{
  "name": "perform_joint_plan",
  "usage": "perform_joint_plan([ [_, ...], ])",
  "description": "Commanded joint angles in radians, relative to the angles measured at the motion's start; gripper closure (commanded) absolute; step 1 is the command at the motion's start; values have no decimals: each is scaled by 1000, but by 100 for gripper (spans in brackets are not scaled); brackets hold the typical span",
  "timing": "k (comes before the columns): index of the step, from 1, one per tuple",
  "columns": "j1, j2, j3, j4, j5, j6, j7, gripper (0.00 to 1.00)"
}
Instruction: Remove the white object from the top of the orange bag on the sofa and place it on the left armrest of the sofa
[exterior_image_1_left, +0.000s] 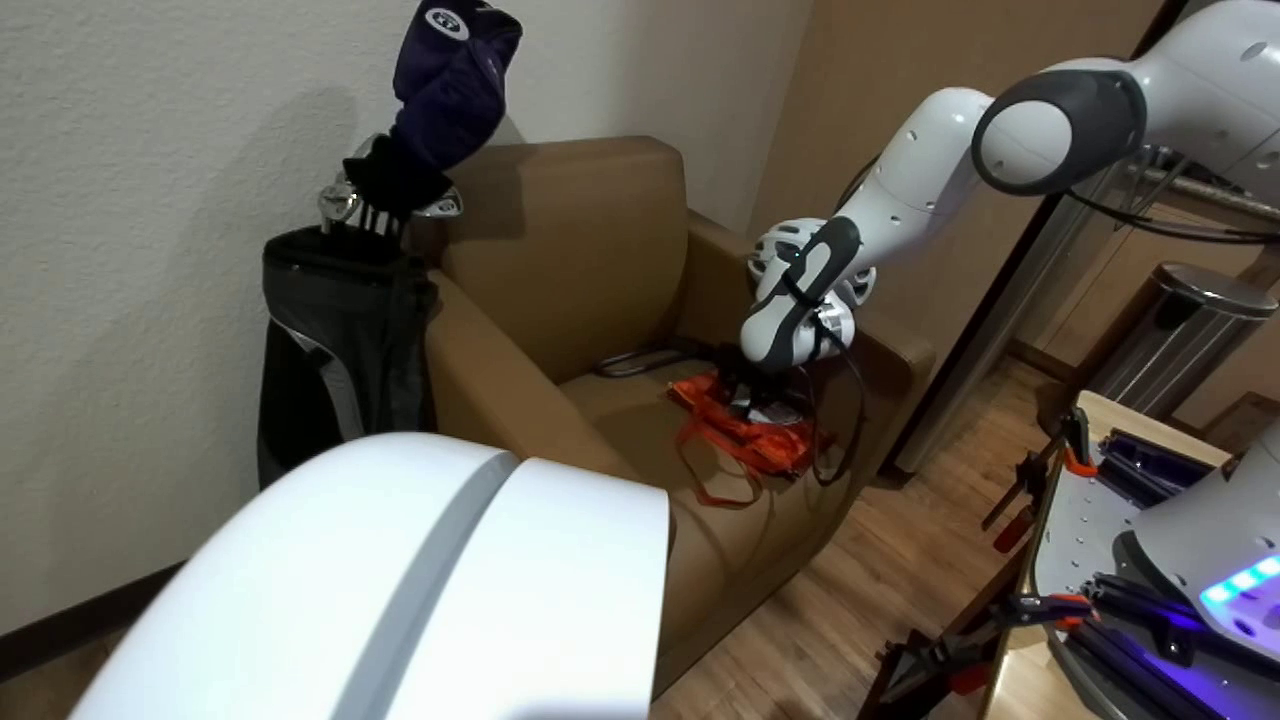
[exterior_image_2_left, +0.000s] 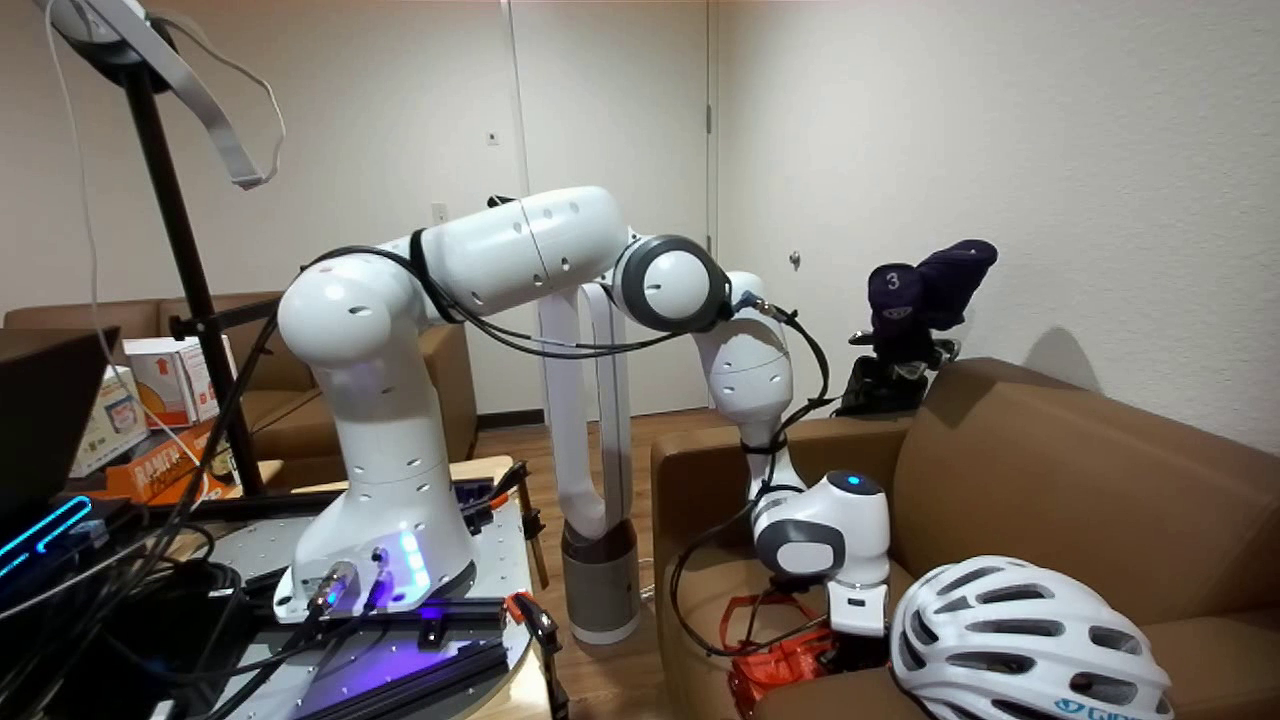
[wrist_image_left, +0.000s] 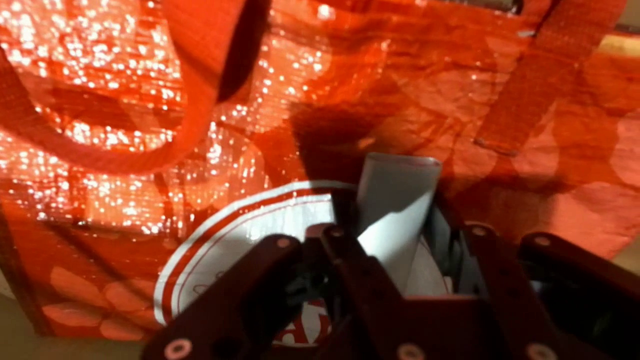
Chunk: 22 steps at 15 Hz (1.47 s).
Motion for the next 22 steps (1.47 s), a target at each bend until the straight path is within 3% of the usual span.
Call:
perform_joint_plan([
  [1,0,-20,4,-25,37,-8,-29,89],
  [6,33,-108,2,-134,26,11,-46,86],
  [14,188,-398,-26,-507,5,143,-121,86],
  [15,179,-278,-27,-358,29,90,-83,64],
  [18,202,-363,-29,-454,29,111,-103,64],
  [19,202,-372,-30,-464,29,111,-106,86],
  [21,207,-375,-12,-458,7,157,-141,86],
  [22,248,-384,-27,-462,-10,189,-161,86],
])
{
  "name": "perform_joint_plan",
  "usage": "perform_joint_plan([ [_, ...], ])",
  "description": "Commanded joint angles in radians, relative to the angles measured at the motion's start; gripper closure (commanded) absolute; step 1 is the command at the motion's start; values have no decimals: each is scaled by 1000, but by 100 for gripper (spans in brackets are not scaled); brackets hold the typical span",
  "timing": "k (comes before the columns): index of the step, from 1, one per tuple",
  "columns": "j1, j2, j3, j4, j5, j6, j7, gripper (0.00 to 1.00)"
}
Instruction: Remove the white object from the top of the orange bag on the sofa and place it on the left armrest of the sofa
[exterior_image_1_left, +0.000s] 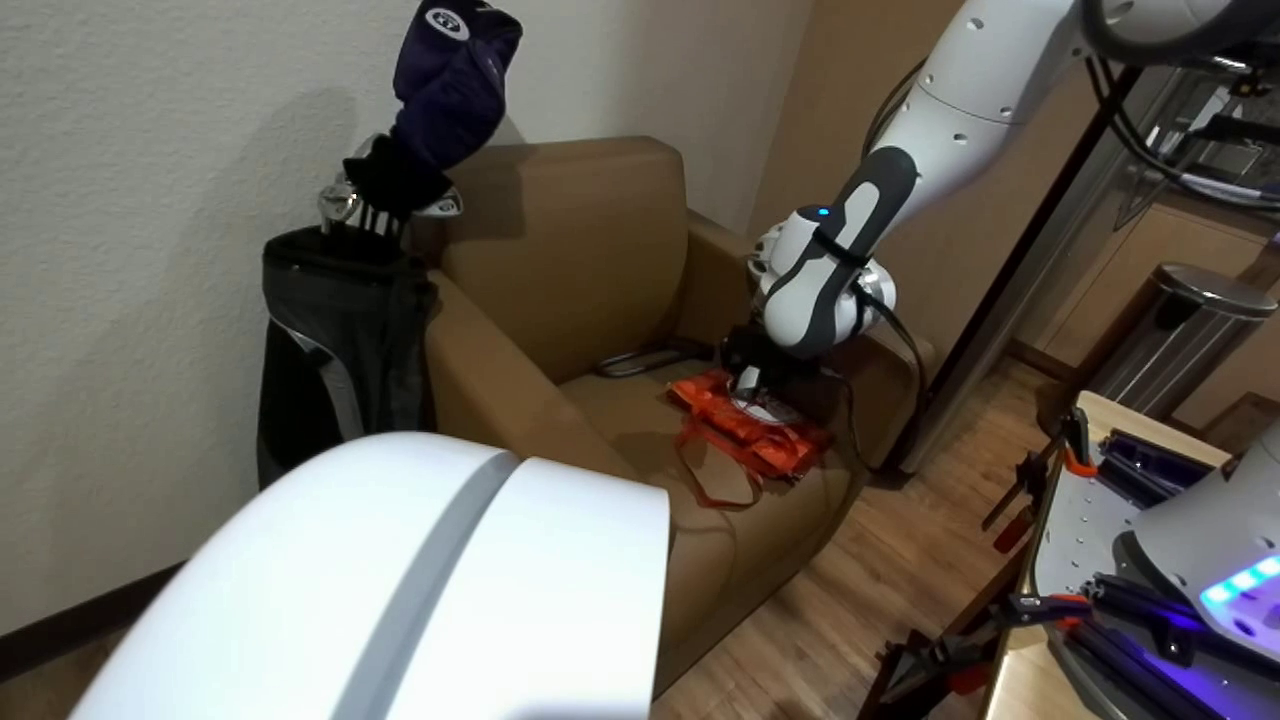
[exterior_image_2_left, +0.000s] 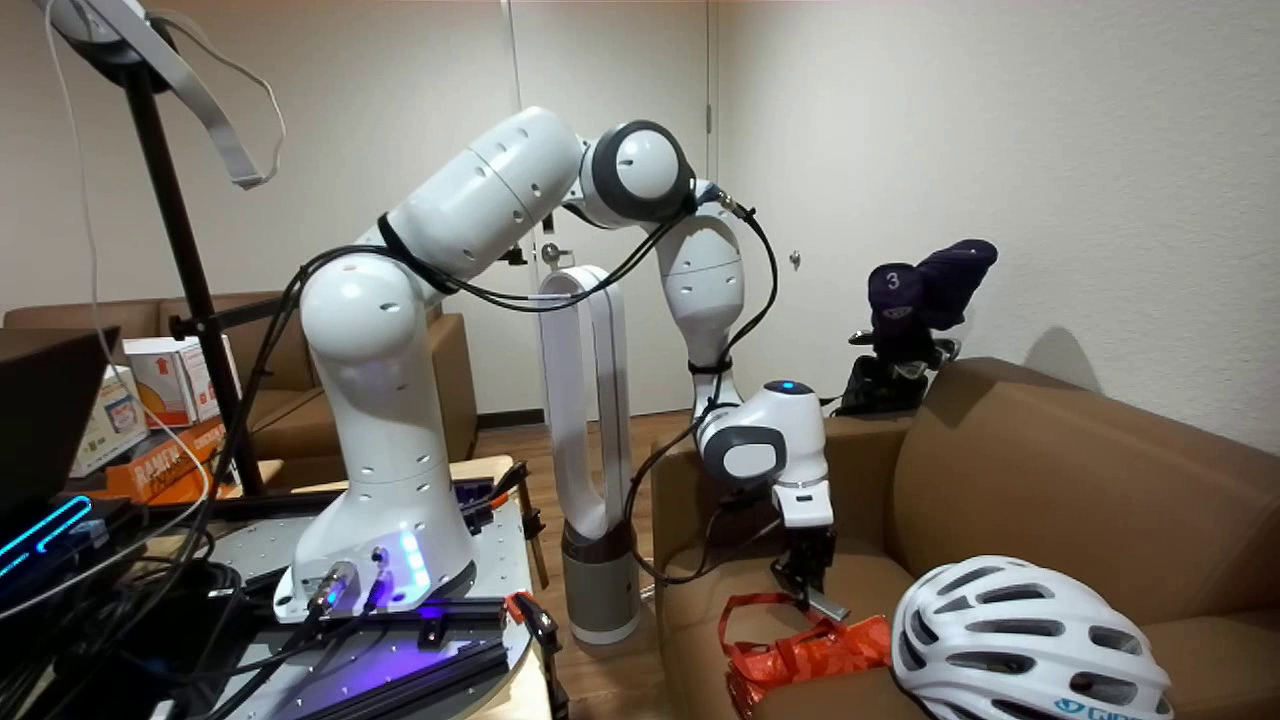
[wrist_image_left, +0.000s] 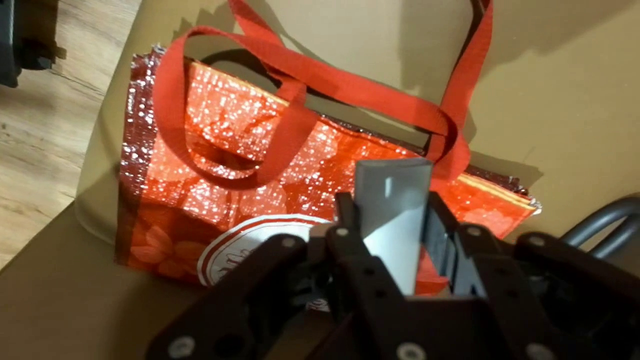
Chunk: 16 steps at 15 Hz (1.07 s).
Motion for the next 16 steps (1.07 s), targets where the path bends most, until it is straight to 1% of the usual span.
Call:
perform_joint_plan([
  [1,98,-25,-26,-6,-11,68,-74,86],
  [3,174,-50,-43,-15,-7,92,-103,86],
  [5,231,-83,-38,-29,-19,79,-146,86],
  [6,260,-100,-32,-45,-22,91,-164,87],
  [8,288,-138,-5,-82,-33,115,-220,87],
  [9,275,-160,17,-93,-44,115,-265,88],
  [10,301,-89,-10,-19,14,88,-209,64],
  [13,302,-125,7,-48,11,91,-257,64],
  [14,298,-129,7,-52,10,91,-265,86],
  [16,293,-140,20,-52,10,123,-277,86],
])
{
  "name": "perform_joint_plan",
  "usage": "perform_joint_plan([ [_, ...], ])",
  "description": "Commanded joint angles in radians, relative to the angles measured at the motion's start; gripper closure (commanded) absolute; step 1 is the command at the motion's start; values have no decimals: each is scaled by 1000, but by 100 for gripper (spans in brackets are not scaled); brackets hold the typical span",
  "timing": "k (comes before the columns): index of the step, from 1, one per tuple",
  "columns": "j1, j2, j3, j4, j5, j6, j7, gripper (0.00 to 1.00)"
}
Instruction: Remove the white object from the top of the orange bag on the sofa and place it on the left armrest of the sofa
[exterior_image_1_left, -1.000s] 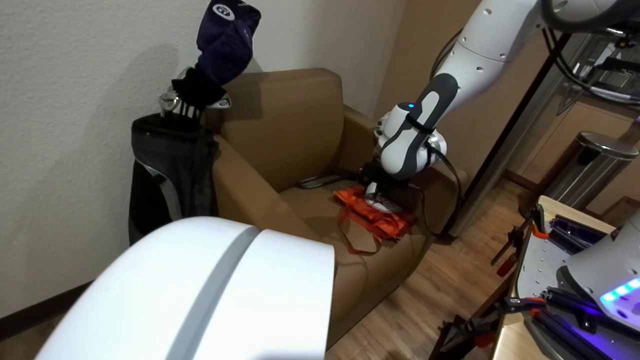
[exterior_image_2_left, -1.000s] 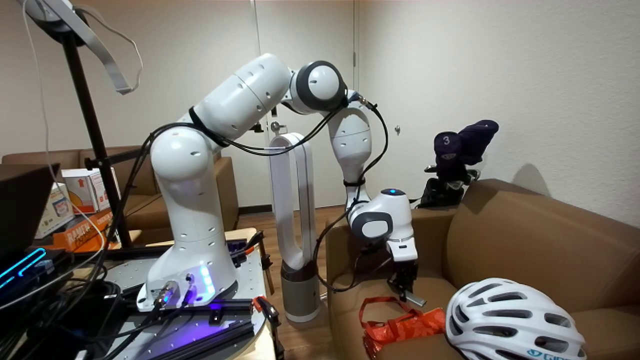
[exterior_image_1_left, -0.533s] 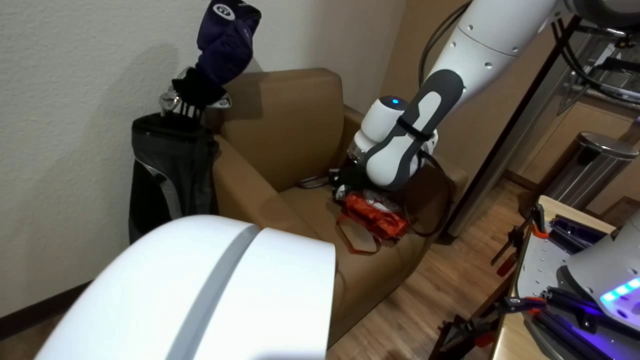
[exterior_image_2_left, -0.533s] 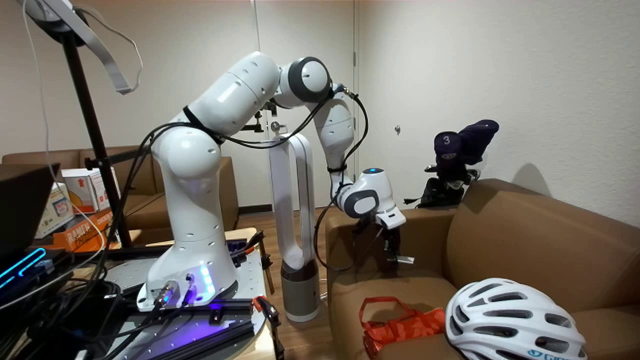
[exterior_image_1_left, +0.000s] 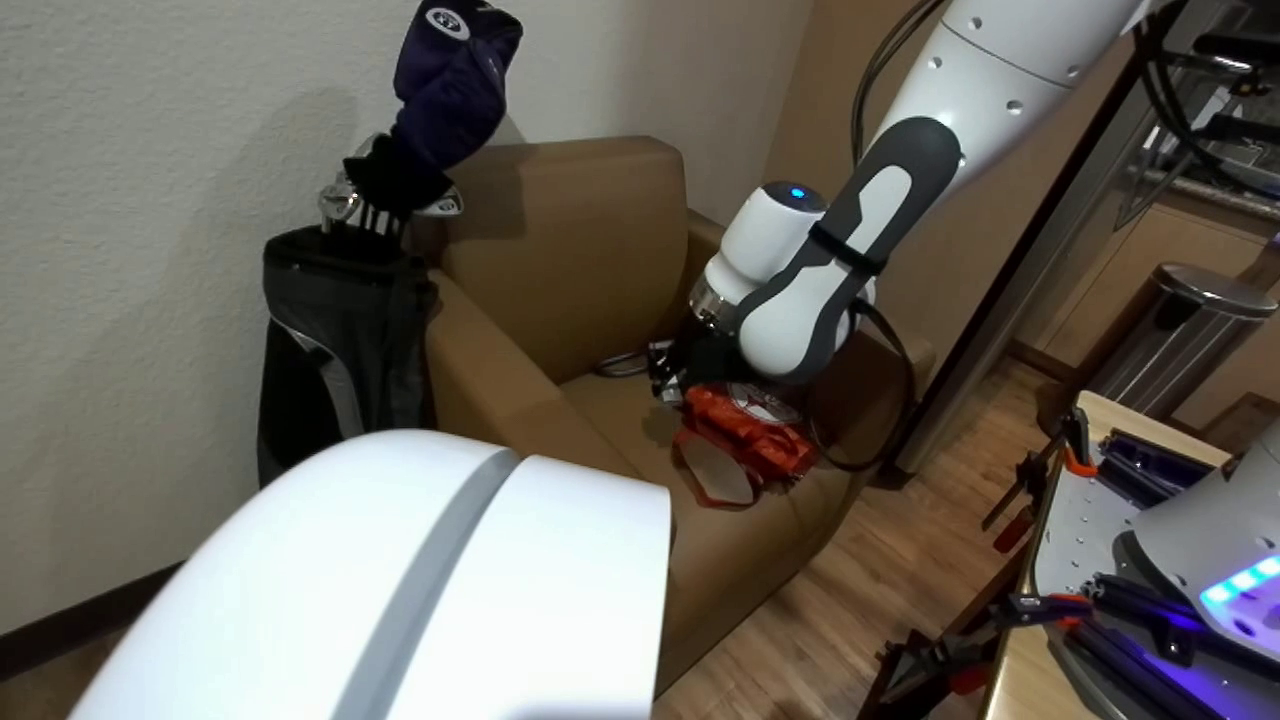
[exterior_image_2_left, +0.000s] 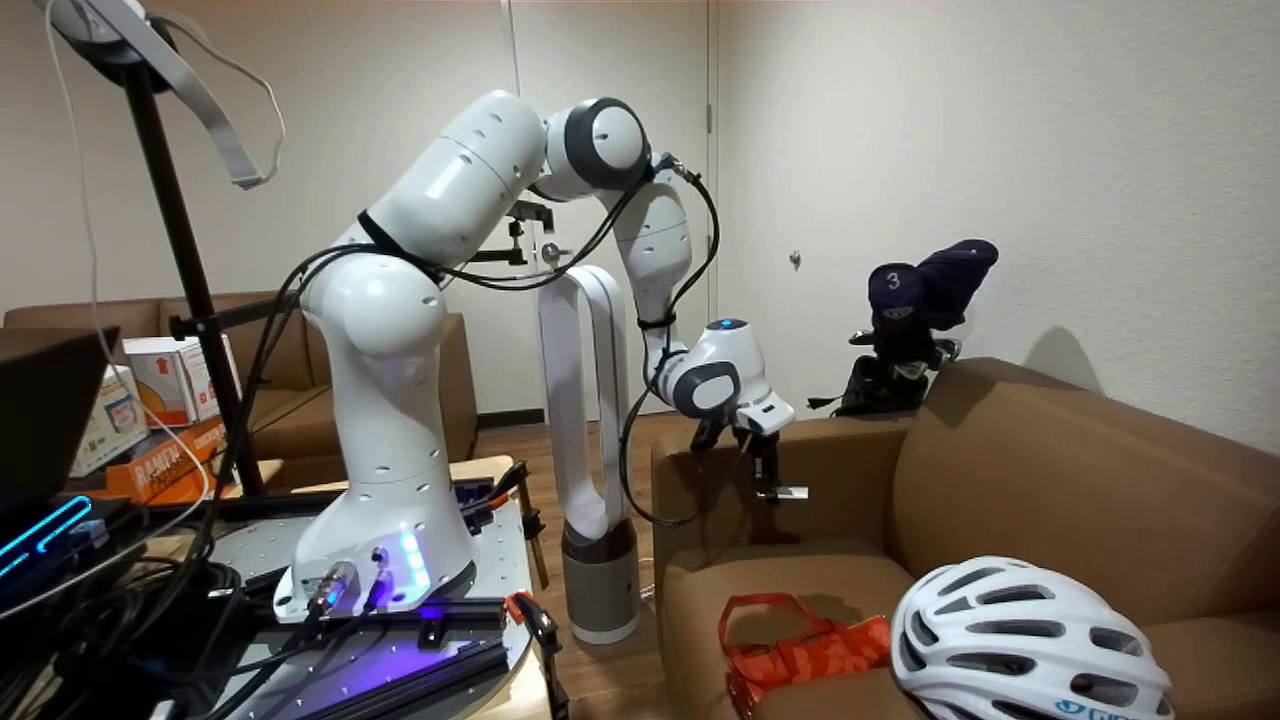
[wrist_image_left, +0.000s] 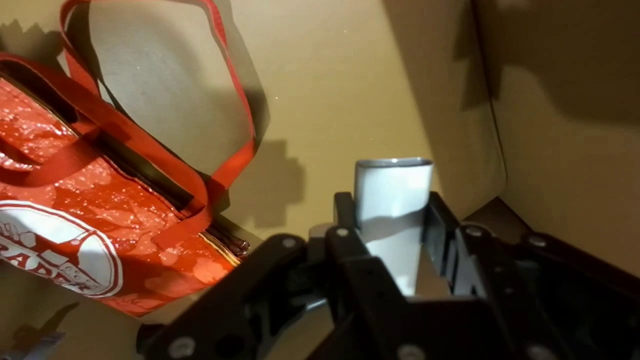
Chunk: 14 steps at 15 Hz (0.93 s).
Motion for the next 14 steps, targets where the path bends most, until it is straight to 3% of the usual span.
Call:
perform_joint_plan([
  [1,-2,-25,26,-1,15,43,-52,86],
  [6,23,-75,71,-2,-5,38,-149,86],
  [12,99,-115,128,-47,0,81,-263,86],
  [14,104,-74,122,5,26,57,-246,87],
])
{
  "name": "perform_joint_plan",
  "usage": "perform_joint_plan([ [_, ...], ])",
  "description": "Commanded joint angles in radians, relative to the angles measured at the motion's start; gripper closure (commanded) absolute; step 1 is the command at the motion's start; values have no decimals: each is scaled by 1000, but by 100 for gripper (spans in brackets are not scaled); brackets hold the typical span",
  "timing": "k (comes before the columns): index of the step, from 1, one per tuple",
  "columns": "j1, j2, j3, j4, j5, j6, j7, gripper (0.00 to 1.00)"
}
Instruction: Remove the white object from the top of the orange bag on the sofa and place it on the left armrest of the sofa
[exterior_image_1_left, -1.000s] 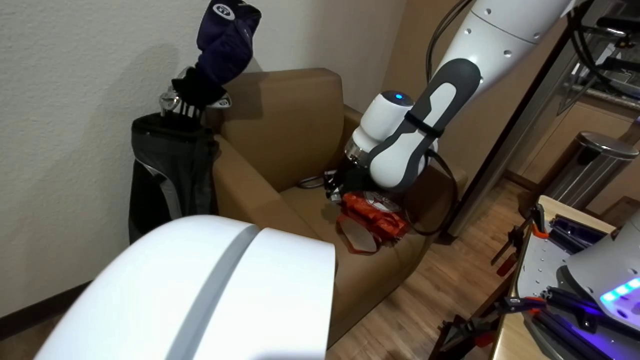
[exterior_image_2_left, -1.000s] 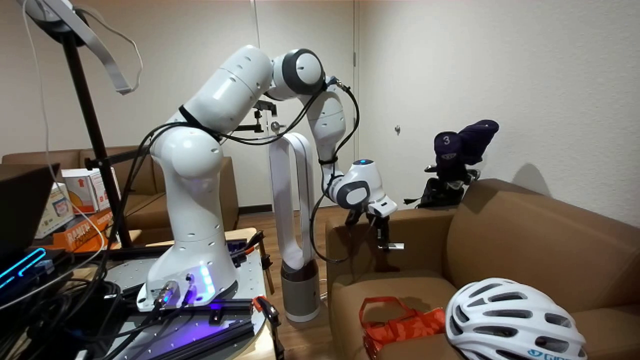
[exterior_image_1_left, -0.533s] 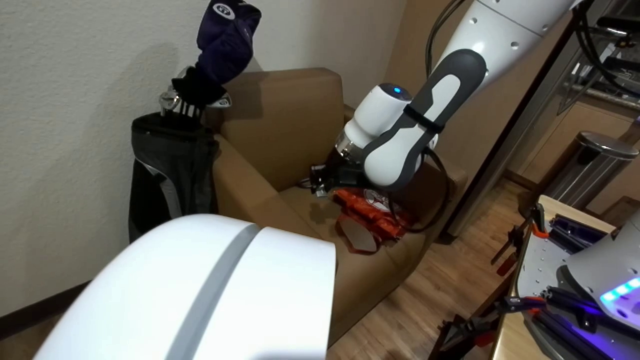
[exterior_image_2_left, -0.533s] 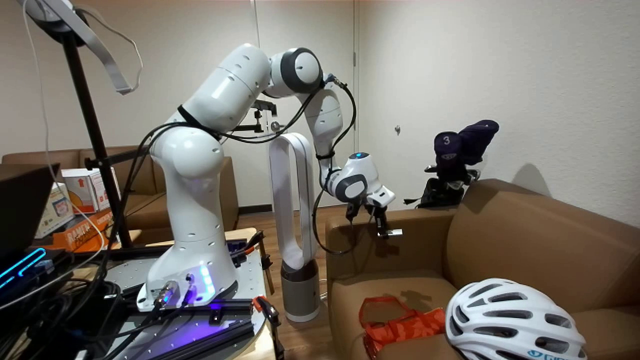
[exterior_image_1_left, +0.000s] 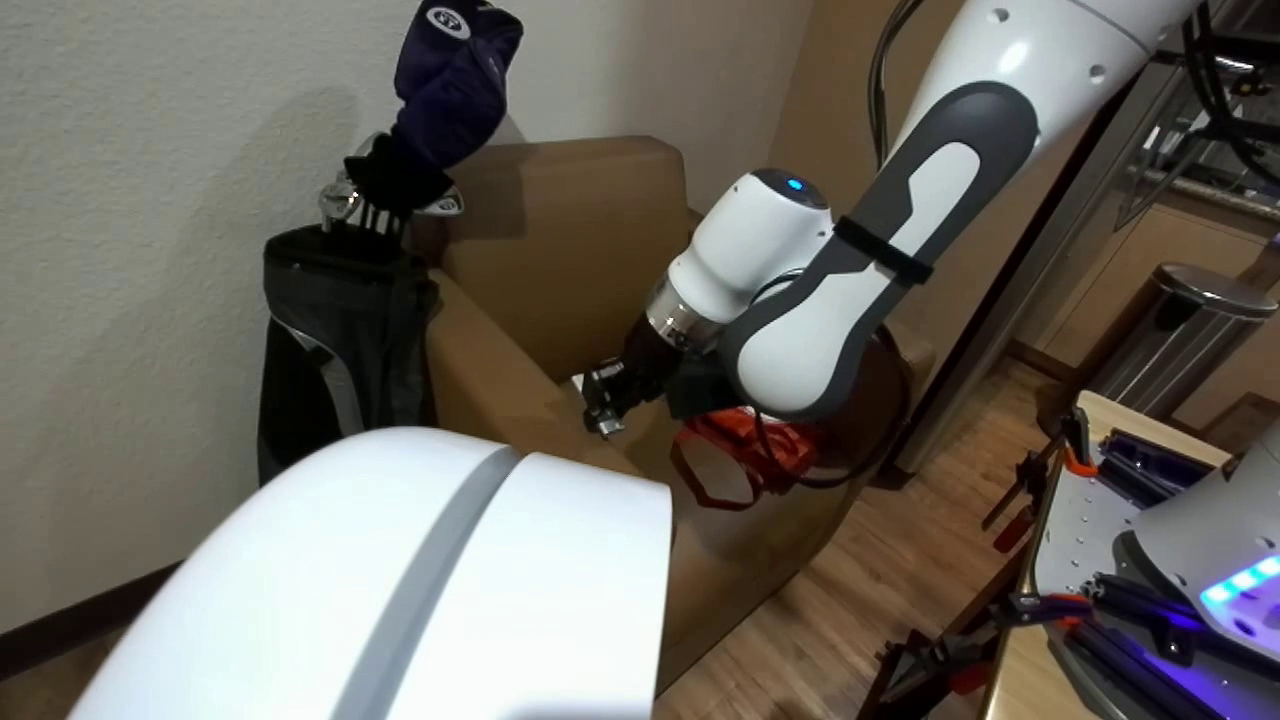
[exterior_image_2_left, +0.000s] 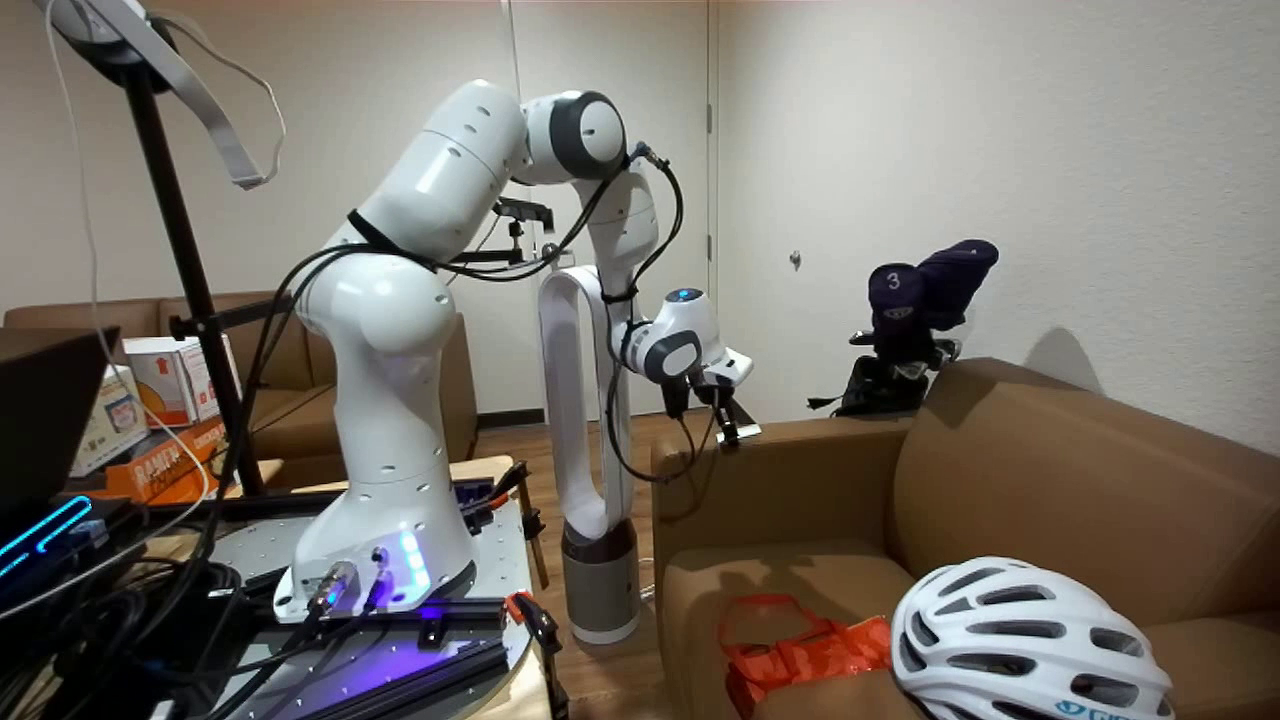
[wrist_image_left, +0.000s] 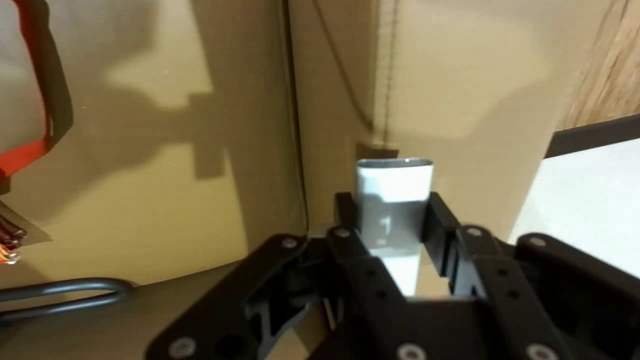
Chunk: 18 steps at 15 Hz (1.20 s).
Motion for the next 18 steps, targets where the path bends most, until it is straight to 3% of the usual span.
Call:
perform_joint_plan([
  [1,3,-1,11,1,36,2,-31,64],
  [2,5,0,10,1,38,2,-31,64],
  [3,4,2,8,2,38,2,-31,86],
  [8,32,19,52,22,26,28,-39,86],
  [11,69,38,44,46,35,20,-29,87],
  [15,167,66,-45,66,86,53,6,87],
  [18,282,101,-160,81,151,72,29,87],
])
